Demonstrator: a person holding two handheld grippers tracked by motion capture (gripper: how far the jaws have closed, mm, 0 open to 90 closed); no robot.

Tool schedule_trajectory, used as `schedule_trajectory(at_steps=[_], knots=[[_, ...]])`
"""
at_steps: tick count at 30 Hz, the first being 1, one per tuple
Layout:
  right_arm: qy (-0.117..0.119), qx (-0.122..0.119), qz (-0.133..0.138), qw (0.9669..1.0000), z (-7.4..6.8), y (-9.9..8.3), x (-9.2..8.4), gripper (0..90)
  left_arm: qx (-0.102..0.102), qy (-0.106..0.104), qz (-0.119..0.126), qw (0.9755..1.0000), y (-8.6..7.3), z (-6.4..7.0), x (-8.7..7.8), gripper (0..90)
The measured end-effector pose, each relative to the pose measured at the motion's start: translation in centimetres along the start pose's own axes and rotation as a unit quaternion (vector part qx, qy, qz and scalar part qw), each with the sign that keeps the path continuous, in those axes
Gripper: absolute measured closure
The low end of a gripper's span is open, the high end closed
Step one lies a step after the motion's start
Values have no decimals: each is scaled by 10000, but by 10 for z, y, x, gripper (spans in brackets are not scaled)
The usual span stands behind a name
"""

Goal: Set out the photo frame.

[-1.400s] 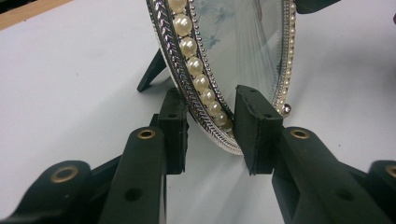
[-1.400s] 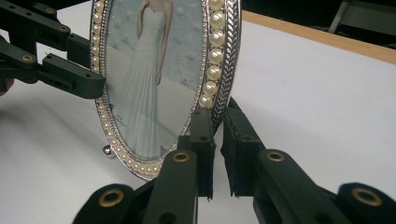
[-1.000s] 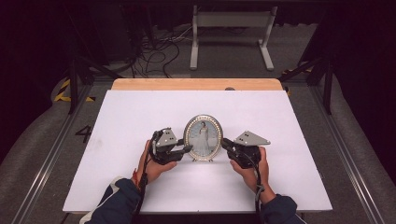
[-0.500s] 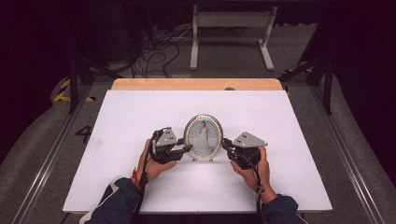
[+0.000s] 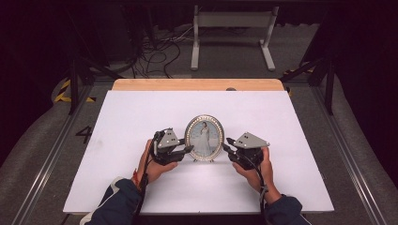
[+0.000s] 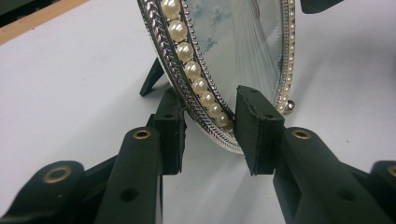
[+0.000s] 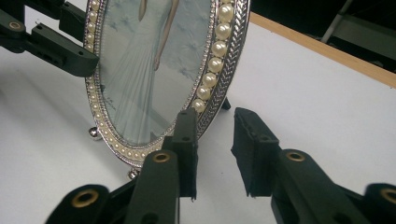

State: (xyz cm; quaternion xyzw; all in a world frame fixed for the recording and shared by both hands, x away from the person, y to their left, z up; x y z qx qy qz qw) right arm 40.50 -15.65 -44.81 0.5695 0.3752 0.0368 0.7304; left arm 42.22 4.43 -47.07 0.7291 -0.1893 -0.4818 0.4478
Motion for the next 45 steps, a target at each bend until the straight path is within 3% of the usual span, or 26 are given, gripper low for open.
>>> schedule_trajectory(at_steps=[7, 12, 14, 19, 24, 31, 34, 37, 45], knots=[[51, -46, -103, 9999, 1, -1, -2, 555, 78, 107, -12, 9999, 2, 0, -4, 560], [-7, -135, -266, 9996, 3, -3, 0, 396, 67, 82, 21, 9999, 3, 0, -7, 392], [21, -29, -252, 9997, 5, -3, -1, 327, 118, 179, -73, 9997, 3, 0, -6, 315], [-30, 49, -268, 9996, 9, -5, 2, 199, 26, 150, -198, 9997, -1, -3, -2, 170], [96, 96, -256, 9996, 7, -6, 4, 93, -68, 137, -108, 9998, -2, -6, -2, 107], [96, -3, -361, 9993, 5, -10, 7, 61, 122, 113, -188, 9997, -3, -4, -3, 67], [80, -18, -364, 9993, 4, -9, 6, 78, 216, 219, -148, 9994, -1, -5, -7, 82], [16, -128, -467, 9988, 3, -11, 7, 107, 381, 307, -257, 9985, 0, -4, -8, 103], [-42, -258, -615, 9978, 1, -14, 8, 119, 494, 334, -395, 9974, -5, -3, -11, 104]])
Point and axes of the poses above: each handheld gripper's, and its own axes: x roughly forward along the jaws, y roughly out of its top, z roughly to its right, the point moved 7 cm from there along x, roughly forward along the jaws, and after that the axes turned 6 degrees about x, right-handed, at the moved point
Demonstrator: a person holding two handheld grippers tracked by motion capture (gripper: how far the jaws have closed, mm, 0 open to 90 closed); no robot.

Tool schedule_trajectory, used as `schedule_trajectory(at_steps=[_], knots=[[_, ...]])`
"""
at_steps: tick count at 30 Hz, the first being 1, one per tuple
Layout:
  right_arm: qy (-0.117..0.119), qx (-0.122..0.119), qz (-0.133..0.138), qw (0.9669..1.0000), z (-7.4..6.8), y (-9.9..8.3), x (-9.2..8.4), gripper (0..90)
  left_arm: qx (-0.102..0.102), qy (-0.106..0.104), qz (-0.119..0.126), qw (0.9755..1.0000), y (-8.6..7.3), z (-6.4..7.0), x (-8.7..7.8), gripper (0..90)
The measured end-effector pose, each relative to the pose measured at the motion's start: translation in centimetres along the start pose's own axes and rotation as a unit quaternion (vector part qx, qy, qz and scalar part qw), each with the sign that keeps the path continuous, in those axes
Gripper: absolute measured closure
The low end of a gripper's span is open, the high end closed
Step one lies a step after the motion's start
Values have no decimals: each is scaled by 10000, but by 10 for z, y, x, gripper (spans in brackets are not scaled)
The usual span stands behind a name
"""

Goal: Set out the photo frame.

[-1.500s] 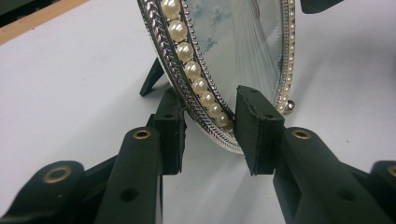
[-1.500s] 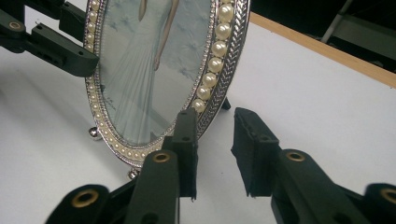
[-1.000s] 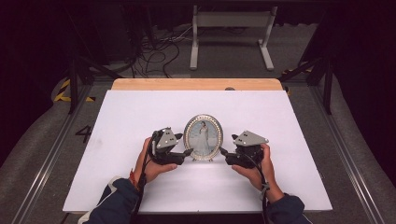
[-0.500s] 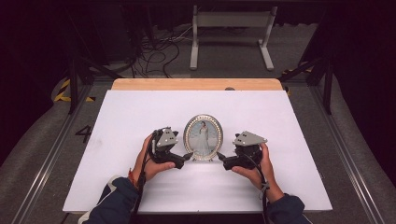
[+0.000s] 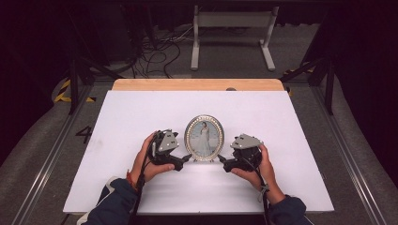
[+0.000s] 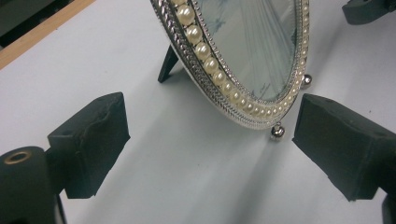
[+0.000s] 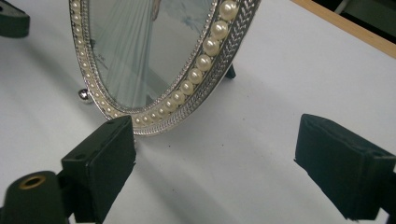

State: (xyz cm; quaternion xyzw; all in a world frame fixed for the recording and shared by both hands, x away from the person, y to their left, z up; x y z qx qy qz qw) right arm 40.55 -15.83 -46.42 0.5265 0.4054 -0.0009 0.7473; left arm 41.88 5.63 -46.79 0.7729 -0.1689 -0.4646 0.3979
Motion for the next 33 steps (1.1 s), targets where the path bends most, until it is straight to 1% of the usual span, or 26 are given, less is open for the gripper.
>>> schedule_trajectory(at_steps=[3, 5, 6, 8, 9, 10, 14, 16, 19, 22, 26, 28, 30, 33], knots=[[-3, -94, -38, 9999, -1, -3, -1, 119, 27, 6, 0, 10000, -1, -1, -3, 104], [-67, -159, -92, 9998, 0, -5, -2, 117, 103, 32, -41, 9999, -2, 0, -7, 104], [-109, -217, -105, 9996, 0, -6, -3, 116, 103, 37, -45, 9999, -3, 0, -8, 103], [-106, -262, -116, 9995, 0, -9, -5, 116, 125, 32, -69, 9999, -4, 2, -10, 103], [-106, -290, -128, 9994, -1, -10, -6, 116, 179, 42, -99, 9998, -5, 2, -11, 104], [-116, -319, -124, 9993, -1, -11, -7, 116, 193, 60, -130, 9997, -6, 3, -12, 105], [-104, -342, -75, 9993, 0, -11, -11, 116, 221, 94, -142, 9996, -9, 3, -17, 109], [-102, -353, -70, 9993, 1, -12, -14, 116, 253, 131, -206, 9994, -14, 3, -21, 110], [-102, -381, -56, 9992, 2, -15, -17, 117, 273, 128, -246, 9992, -17, 3, -23, 110], [-104, -412, -56, 9991, 2, -16, -19, 116, 329, 175, -283, 9989, -21, 3, -28, 109], [-137, -453, -61, 9989, 5, -20, -22, 116, 313, 217, -325, 9987, -27, 3, -33, 110], [-144, -462, -57, 9988, 6, -22, -24, 116, 349, 224, -324, 9986, -29, 2, -35, 110], [-145, -463, -52, 9988, 7, -24, -26, 115, 337, 248, -350, 9985, -33, 3, -37, 110], [-158, -489, -70, 9987, 8, -27, -28, 115, 347, 243, -309, 9986, -35, 3, -39, 110]])
Point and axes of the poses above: each handheld gripper's, and its own axes: x roughly forward along the jaws, y roughly out of its top, z roughly to its right, the point moved 7 cm from there along x, roughly forward along the jaws, and after that the axes turned 6 degrees about x, right-handed, at the moved point
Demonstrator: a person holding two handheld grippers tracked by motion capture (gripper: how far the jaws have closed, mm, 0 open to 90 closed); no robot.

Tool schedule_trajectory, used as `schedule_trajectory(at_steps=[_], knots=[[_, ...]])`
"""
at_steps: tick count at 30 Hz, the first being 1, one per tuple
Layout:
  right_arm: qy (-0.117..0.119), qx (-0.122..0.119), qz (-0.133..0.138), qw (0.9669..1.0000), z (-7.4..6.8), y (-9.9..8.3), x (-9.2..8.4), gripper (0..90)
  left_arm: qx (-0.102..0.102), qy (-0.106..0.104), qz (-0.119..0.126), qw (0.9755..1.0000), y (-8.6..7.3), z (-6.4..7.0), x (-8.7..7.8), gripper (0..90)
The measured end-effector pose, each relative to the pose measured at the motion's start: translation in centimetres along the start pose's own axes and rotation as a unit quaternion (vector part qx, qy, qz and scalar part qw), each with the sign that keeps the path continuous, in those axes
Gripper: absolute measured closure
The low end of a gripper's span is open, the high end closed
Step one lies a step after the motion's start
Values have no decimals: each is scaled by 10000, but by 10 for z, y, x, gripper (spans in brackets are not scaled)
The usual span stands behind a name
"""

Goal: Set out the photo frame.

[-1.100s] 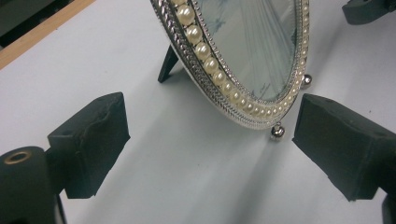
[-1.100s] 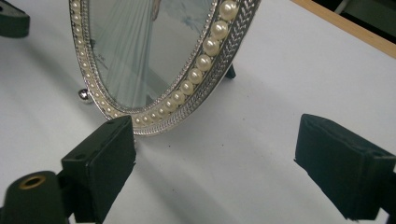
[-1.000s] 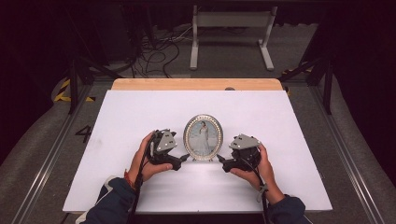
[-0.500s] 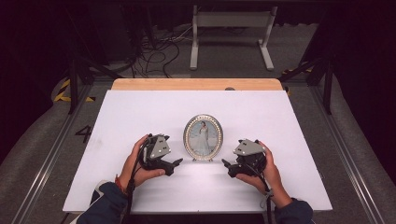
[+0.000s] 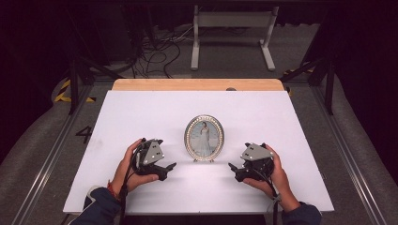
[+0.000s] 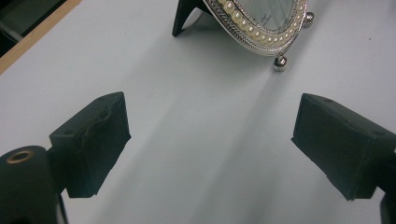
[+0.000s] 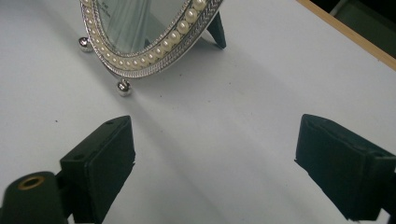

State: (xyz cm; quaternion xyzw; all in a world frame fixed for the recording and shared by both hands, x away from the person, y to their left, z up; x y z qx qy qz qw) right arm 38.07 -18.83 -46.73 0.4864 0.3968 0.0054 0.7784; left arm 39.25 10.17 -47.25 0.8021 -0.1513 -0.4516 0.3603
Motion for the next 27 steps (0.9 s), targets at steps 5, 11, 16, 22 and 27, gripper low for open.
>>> schedule_trajectory(at_steps=[5, 11, 16, 22, 27], knots=[[-24, -7, 17, 10000, 3, -4, -5, 114, -57, 36, 23, 10000, -8, 0, -8, 113], [-44, -8, 41, 10000, 6, -9, -11, 113, -26, 91, 115, 9999, -13, 0, -18, 112], [-84, 11, 77, 9999, 10, -12, -17, 113, -81, 170, 216, 9996, -17, -1, -27, 113], [-110, 39, 90, 9999, 13, -17, -21, 112, -99, 224, 277, 9993, -25, -2, -35, 113], [-128, 58, 103, 9998, 16, -22, -27, 112, -151, 259, 259, 9992, -36, -3, -43, 113]])
Point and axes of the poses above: each handheld gripper's, and its own axes: x roughly forward along the jaws, y roughly out of its top, z roughly to its right, the point moved 7 cm from there along x, roughly forward along the jaws, and after that the axes turned 6 degrees about x, right-handed, at the moved point
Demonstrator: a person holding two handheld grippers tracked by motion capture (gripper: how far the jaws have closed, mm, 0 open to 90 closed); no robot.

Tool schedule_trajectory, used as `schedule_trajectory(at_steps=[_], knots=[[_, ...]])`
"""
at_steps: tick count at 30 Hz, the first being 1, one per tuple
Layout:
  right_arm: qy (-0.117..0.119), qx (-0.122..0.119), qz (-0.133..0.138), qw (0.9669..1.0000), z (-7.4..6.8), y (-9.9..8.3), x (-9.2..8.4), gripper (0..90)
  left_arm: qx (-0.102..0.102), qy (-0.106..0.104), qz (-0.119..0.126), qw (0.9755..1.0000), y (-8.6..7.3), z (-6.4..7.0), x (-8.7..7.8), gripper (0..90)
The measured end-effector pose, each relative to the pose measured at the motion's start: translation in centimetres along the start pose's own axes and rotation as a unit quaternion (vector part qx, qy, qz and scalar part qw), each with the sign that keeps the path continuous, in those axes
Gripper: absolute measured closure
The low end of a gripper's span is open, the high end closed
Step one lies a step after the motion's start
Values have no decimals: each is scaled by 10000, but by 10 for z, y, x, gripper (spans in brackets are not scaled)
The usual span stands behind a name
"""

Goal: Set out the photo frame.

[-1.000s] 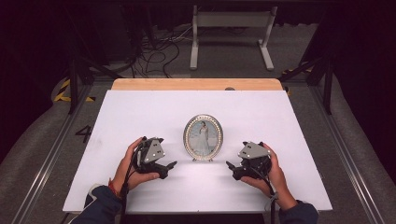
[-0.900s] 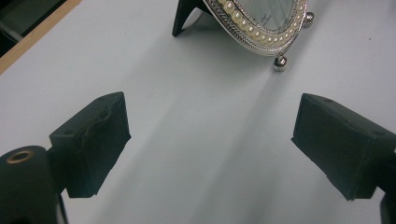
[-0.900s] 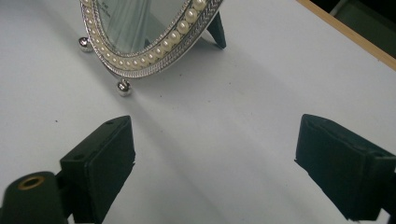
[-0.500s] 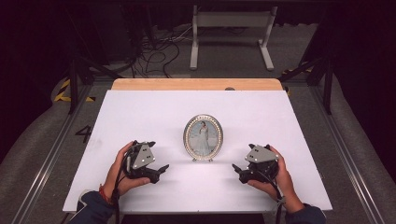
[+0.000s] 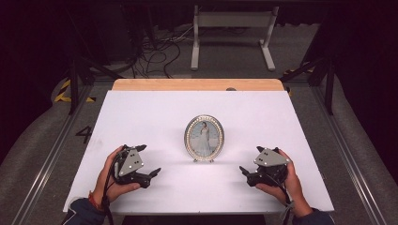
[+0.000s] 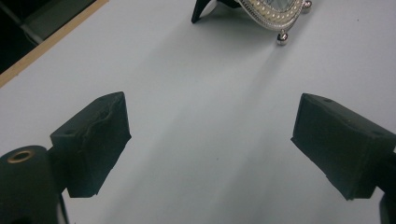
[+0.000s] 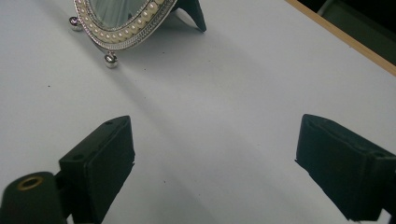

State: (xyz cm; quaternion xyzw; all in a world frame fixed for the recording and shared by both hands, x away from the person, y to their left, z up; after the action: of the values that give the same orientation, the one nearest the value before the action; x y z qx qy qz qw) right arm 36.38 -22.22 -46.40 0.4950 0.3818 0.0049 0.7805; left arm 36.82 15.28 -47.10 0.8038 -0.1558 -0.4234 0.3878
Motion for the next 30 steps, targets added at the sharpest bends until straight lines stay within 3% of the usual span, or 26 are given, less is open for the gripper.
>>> schedule_trajectory(at_steps=[21, 30], knots=[[-229, 442, 61, 9987, 25, -25, -20, 108, -429, 310, -127, 9985, -48, -19, -30, 112], [-360, 637, 67, 9973, 43, -43, -25, 101, -886, 522, -130, 9946, -71, -32, -42, 113]])
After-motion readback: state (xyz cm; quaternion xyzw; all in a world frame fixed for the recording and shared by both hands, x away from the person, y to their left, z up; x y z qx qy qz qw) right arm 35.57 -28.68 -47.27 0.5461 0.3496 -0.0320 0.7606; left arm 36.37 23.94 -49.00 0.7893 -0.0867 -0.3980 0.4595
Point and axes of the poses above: each handheld gripper's, and its own axes: x roughly forward along the jaws, y roughly out of its top, z roughly to its right, the point moved 7 cm from there along x, roughly forward along the jaws, and after that the axes turned 6 degrees about x, right-handed, at the moved point
